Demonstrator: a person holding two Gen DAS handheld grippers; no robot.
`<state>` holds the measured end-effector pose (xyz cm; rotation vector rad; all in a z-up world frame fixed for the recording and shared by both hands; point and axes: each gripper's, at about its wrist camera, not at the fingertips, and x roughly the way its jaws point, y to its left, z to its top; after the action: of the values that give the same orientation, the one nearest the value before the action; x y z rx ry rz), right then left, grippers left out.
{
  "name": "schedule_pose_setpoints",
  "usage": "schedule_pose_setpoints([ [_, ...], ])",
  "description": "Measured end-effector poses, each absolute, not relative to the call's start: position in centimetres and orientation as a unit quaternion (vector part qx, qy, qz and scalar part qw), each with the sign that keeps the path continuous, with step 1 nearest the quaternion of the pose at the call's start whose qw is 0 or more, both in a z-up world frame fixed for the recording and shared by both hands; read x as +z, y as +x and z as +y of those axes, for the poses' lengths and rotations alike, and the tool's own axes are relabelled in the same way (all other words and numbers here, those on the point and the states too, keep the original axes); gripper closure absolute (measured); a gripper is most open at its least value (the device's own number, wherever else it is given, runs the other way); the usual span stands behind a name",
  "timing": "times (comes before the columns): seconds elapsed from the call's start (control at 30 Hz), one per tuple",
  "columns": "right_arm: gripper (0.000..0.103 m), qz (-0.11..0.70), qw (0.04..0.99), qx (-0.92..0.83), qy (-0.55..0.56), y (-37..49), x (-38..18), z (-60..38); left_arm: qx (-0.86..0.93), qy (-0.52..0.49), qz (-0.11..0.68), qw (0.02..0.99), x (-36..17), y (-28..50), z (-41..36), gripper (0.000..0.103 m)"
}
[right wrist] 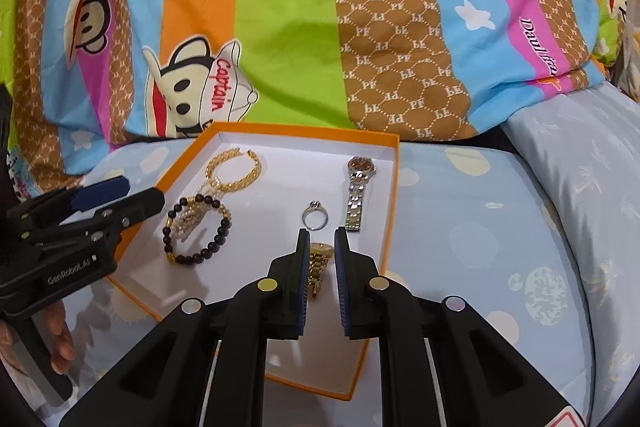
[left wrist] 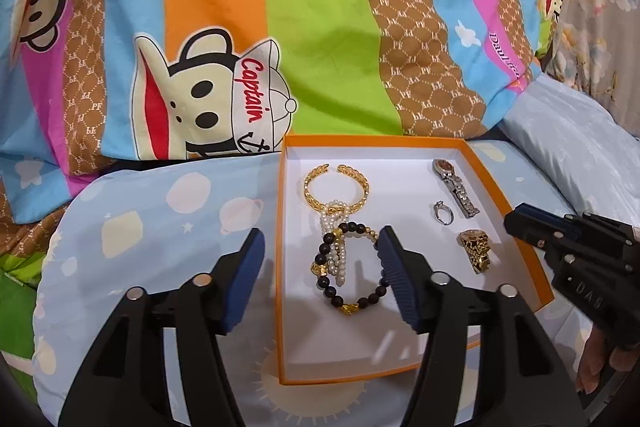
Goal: Organize jewelry
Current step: 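Open the left tool over the bead bracelet while the right tool releases the gold watch in the box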
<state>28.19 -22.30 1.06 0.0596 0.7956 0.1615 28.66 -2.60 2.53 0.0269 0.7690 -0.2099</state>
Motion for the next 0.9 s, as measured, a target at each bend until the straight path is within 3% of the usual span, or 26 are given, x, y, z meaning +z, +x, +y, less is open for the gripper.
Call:
schedule_pose_setpoints([
  [0.57,0.090,0.441,0.893,0.091,-0.013,29.9,-1.6,-19.6,-0.079,-0.003,0.384,0.920,1.6,27.2,-0.8,0.043],
  [0.67,0.097,0.445,0.891,0.074,-0.048,29.9,-1.6,-19.0,-0.087,-0.004,0.387,0.918,1.5,27.0,-0.7,0.043],
  [0.9,0.097,0.455,0.885,0.037,-0.085,30.0,-1.4,-20.4,-0.095,0.012,0.390,0.916,1.2,27.0,-1.4,0.042],
])
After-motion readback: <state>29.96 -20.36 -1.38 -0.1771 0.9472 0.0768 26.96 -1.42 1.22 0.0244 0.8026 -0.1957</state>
